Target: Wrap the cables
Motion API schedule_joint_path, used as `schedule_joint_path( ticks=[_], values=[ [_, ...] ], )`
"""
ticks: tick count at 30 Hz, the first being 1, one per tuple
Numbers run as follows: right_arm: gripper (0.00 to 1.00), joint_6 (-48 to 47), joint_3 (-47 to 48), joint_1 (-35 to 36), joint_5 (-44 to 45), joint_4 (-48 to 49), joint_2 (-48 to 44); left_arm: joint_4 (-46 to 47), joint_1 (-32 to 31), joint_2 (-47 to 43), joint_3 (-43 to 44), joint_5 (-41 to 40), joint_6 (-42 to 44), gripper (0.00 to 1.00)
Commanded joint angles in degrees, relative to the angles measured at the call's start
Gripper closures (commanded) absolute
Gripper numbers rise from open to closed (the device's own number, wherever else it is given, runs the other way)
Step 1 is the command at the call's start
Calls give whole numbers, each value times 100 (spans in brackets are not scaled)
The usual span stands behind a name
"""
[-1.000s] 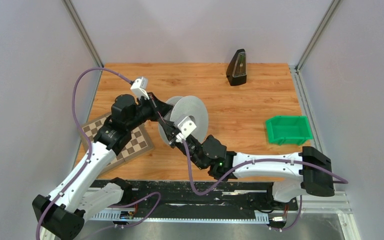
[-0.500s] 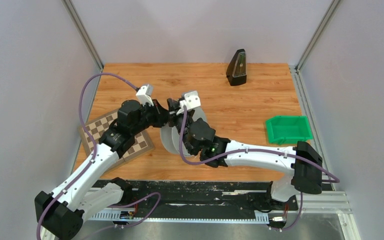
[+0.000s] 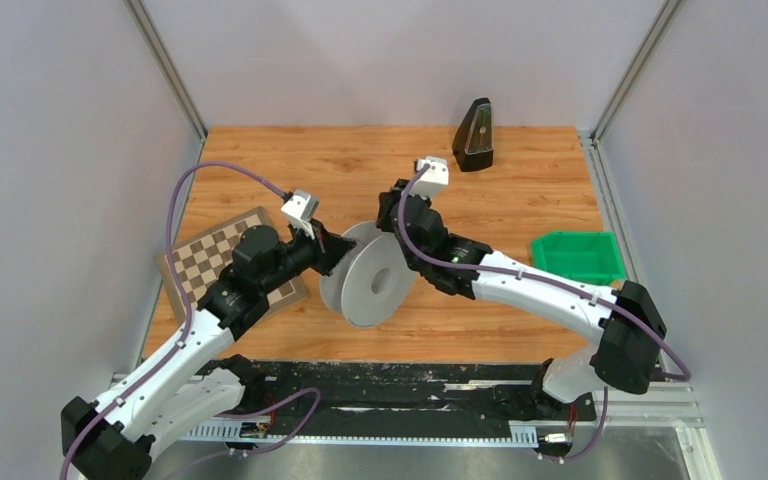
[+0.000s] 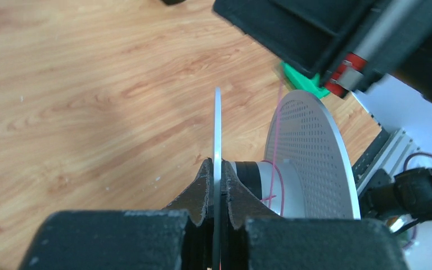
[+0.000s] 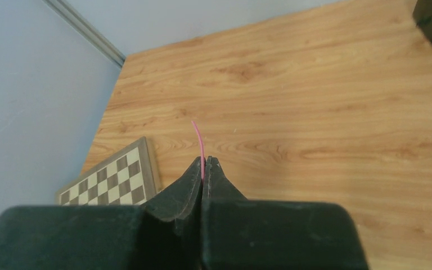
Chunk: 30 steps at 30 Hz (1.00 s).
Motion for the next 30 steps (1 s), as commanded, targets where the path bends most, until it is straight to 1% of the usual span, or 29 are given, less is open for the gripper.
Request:
schedule_joint_path(
  ticks=[1,7,11,14,16,21,26,30],
  values=[
    [100,2068,-272,-224,-857,-1006,-513,1288,-295,-366,-68,29,1090,100],
    [100,3897,-1027,-514,-1780,-1191,-1036,1749,-728,-174,-49,-274,2553,100],
    [100,4609,-1480,-724,-2229,-1253,-1493,2245,-1073,-125,-280,-526,3534,100],
    [100,4887,-1732,-946,-2625,-1270,-1811,2561,-1290,-70,-453,-885,3922,100],
    [100,4901,-1791,-1080,-2853,-1273,-1929,2741,-1416,27,-493,-1134,4198,100],
    [100,5113,-1888,-1324,-3444,-1320,-1955,3366,-1881,353,-593,-2056,4792,100],
    [100,5354,-1877,-1718,-4239,-1514,-1708,3873,-2198,755,-762,-2256,5356,100],
    [100,5364,-1775,-2085,-4873,-1700,-1461,4185,-2285,724,-942,-2201,5516,100]
  ],
)
